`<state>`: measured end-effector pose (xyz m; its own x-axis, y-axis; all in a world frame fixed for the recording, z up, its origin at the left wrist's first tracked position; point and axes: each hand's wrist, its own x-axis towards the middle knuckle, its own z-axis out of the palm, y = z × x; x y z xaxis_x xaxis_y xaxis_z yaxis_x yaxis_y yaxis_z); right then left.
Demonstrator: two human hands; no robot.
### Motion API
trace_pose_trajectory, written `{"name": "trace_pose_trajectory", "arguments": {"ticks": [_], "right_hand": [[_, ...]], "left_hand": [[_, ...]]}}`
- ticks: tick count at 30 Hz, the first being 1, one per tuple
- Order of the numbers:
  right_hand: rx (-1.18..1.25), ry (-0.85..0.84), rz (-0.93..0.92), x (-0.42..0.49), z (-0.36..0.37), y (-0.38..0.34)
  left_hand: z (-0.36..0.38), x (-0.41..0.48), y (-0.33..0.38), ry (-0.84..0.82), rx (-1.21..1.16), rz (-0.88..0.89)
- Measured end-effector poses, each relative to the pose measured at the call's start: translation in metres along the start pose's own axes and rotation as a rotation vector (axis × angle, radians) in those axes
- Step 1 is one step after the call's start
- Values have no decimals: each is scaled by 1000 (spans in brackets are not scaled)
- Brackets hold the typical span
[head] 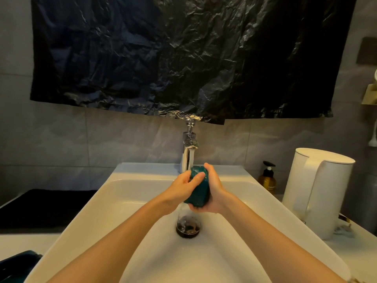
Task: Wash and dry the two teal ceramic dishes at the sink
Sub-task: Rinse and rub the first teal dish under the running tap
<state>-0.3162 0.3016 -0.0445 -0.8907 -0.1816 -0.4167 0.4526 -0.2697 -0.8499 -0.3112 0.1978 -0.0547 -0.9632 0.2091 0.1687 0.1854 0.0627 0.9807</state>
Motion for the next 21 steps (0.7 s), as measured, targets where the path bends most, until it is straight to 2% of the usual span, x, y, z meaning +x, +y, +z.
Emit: {"name": "trace_pose_trajectory", "arguments": {"ticks": [2, 4, 8, 13, 16, 21], "right_hand": [[-8, 16, 9, 0, -4, -2], [-43, 30, -3, 3, -6, -2], [-163, 74, -84, 15, 0, 4], [-377, 134, -239, 17, 12, 12], [-397, 128, -269, 17, 14, 11], [-149, 70, -99, 9, 8, 6]], "left_hand": [[-9, 0, -2, -131, -65, -46], [-13, 0, -4, -163, -142, -56], [0, 2, 0, 92, -150, -103], [5, 12, 6, 334, -294, -246], [1, 8, 9, 314, -281, -200], [7, 4, 1, 215, -115, -97]]}}
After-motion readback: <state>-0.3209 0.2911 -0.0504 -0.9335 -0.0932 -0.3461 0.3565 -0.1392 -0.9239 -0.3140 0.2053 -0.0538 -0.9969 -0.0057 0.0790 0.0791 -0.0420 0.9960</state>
